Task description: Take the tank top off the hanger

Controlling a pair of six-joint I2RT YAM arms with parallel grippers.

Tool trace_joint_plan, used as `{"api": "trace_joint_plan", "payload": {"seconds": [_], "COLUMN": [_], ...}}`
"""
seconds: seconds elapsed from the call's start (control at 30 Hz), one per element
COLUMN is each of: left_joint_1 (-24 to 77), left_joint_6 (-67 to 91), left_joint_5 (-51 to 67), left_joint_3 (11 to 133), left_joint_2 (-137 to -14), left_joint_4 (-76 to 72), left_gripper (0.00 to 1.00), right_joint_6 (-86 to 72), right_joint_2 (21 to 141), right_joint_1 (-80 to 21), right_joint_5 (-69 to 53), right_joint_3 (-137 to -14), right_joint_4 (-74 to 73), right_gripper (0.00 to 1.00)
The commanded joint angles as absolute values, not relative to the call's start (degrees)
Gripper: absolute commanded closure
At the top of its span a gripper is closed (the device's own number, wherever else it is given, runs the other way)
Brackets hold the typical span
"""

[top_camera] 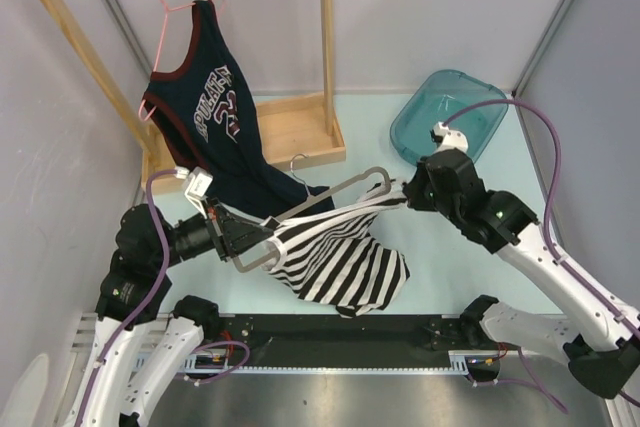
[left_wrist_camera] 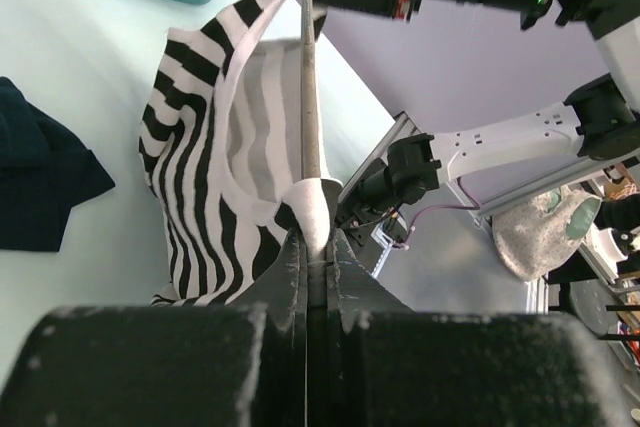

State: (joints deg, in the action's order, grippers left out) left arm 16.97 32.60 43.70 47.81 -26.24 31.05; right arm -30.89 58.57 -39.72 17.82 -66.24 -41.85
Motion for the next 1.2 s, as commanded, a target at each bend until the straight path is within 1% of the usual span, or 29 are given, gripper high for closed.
{"api": "trace_joint_plan", "payload": {"seconds": [0.0,0.1,0.13,0.2,0.23,0.27,0.3,0.33,0.37,0.4,0.43,0.5,0.57,0.67,0.7,0.77,0.83,0.87,0.9,1.03,1.17], "left_joint_1": [17.1,17.1,17.2,17.1,17.1,17.1,17.2,17.1,17.1,17.2,17.1,17.1,17.4,17.9,18.0,18.5,18.6,18.6,18.6,18.6,18.6], "left_joint_6": [31.7,32.9,34.0,35.4,36.8,37.5,38.2,39.9,40.7,41.4,42.3,42.6,42.8,43.0,43.2,43.3,43.9,43.9,43.6,41.2,39.6], "left_joint_5": [45.2,45.7,45.8,45.8,45.9,46.3,47.1,47.5,47.9,48.3,48.5,48.5,47.4,45.6,45.2,43.8,42.8,41.7,41.1,36.9,33.1], "left_joint_3": [50.1,49.7,49.5,48.6,48.3,47.5,46.9,46.3,45.0,44.5,44.0,43.7,43.2,42.8,42.7,42.3,41.8,41.7,41.7,42.5,42.6], "left_joint_2": [-25.8,-25.8,-25.8,-25.9,-26.4,-26.7,-27.3,-27.8,-29.2,-29.9,-30.5,-31.8,-31.8,-31.7,-31.6,-31.5,-30.8,-30.5,-30.2,-27.3,-24.8], "left_joint_4": [28.0,25.5,24.5,20.8,18.0,16.3,14.6,11.3,9.9,8.8,7.2,6.2,5.1,4.1,4.0,4.0,4.0,4.5,5.2,10.5,13.9], "left_gripper": [1.0,1.0,1.0,1.0,1.0,1.0,1.0,1.0,1.0,1.0,1.0,1.0,1.0,1.0,1.0,1.0,1.0,1.0,1.0,1.0,1.0], "right_joint_6": [-33.2,-34.7,-35.3,-36.4,-36.3,-35.7,-35.1,-34.5,-33.1,-32.7,-32.4,-32.5,-33.7,-37.3,-38.3,-40.7,-41.4,-41.3,-41.2,-45.4,-52.2], "right_joint_2": [53.4,50.2,49.4,47.5,47.2,46.8,46.8,46.8,46.8,46.5,46.3,45.4,44.7,44.0,44.4,47.2,51.6,52.8,54.3,60.1,66.2], "right_joint_1": [-38.8,-38.9,-39.4,-40.1,-41.0,-41.5,-41.7,-42.1,-42.3,-42.4,-42.9,-43.8,-44.2,-44.7,-45.1,-46.7,-50.9,-52.6,-56.6,-62.7,-66.8], "right_joint_5": [18.3,10.4,5.1,0.5,-4.1,-4.6,-3.5,-2.2,-0.5,3.8,5.5,8.2,7.7,1.5,-1.7,-2.3,-0.1,2.5,7.2,17.1,24.9], "right_joint_3": [-61.8,-56.2,-54.6,-50.3,-49.7,-49.8,-52.2,-54.0,-56.1,-61.2,-63.4,-69.0,-70.9,-69.6,-68.7,-67.9,-69.2,-71.0,-71.7,-74.3,-73.8], "right_joint_4": [-43.4,-40.5,-37.7,-34.7,-33.3,-33.8,-35.3,-39.9,-42.7,-45.4,-49.8,-52.5,-52.8,-44.9,-39.3,-34.7,-30.9,-30.1,-28.4,-24.1,-19.1], "right_gripper": [1.0,1.0,1.0,1.0,0.99,0.94,0.68,0.56,0.47,0.36,0.33,0.29,0.25,0.23,0.23,0.23,0.22,0.19,0.18,0.14,0.16]}}
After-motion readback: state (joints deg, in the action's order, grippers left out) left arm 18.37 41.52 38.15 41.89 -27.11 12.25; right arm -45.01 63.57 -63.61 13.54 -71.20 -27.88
